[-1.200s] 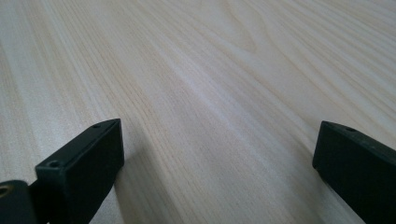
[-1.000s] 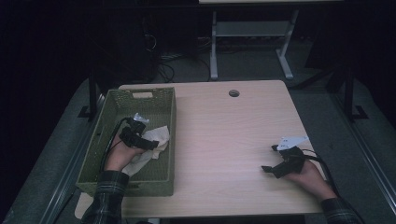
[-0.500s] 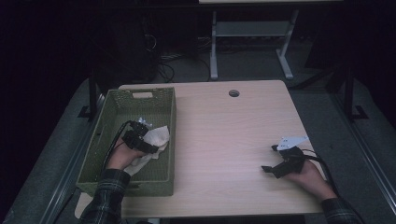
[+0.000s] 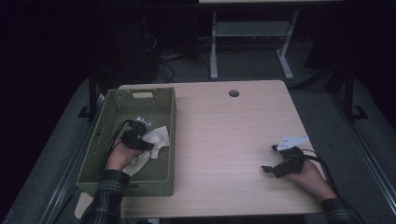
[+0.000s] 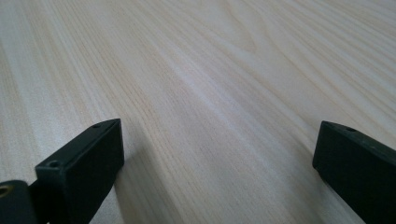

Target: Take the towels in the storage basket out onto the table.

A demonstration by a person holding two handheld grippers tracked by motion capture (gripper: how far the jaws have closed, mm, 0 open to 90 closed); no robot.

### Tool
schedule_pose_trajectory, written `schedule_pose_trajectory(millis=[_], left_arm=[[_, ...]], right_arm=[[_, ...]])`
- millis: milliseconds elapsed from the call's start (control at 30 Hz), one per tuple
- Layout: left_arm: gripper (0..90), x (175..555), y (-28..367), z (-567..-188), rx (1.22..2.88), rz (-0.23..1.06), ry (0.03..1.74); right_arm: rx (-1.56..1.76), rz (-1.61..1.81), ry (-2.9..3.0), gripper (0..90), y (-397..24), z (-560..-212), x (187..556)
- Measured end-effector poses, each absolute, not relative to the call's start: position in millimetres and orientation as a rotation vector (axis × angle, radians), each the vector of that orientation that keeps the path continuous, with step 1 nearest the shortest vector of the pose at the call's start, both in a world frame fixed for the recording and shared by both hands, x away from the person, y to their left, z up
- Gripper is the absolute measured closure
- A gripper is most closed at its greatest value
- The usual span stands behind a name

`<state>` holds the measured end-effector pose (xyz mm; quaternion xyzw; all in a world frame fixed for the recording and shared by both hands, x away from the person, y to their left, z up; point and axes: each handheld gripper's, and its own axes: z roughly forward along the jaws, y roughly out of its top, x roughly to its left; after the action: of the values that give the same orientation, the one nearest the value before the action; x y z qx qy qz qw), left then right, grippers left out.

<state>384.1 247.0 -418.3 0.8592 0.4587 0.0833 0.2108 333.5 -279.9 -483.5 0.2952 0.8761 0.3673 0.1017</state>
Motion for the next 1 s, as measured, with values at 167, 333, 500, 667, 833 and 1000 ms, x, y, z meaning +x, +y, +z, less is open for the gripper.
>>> schedule_pose_trajectory(millis=[167,333,500,667,833,1000], left_arm=[[70.9,381.6,251.3,-408.2,2.31,0.259,1.26],[70.9,378.7,256.2,-398.6,2.257,0.289,1.237],[70.9,374.2,259.4,-387.2,2.187,0.308,1.216],[70.8,369.3,261.4,-374.8,2.108,0.32,1.177],[70.9,365.8,260.6,-363.4,2.065,0.332,1.14],[70.9,363.7,259.3,-350.5,2.02,0.344,1.108]], right_arm=[[0.871,1.084,2.587,1.7,-280.0,-483.5,333.6],[0.873,1.084,2.587,1.7,-279.9,-483.5,333.5],[0.872,1.085,2.587,1.7,-279.9,-483.5,333.5],[0.871,1.084,2.587,1.7,-280.0,-483.5,333.6],[0.872,1.084,2.587,1.7,-280.0,-483.5,333.6],[0.871,1.085,2.587,1.8,-280.0,-483.6,333.6]])
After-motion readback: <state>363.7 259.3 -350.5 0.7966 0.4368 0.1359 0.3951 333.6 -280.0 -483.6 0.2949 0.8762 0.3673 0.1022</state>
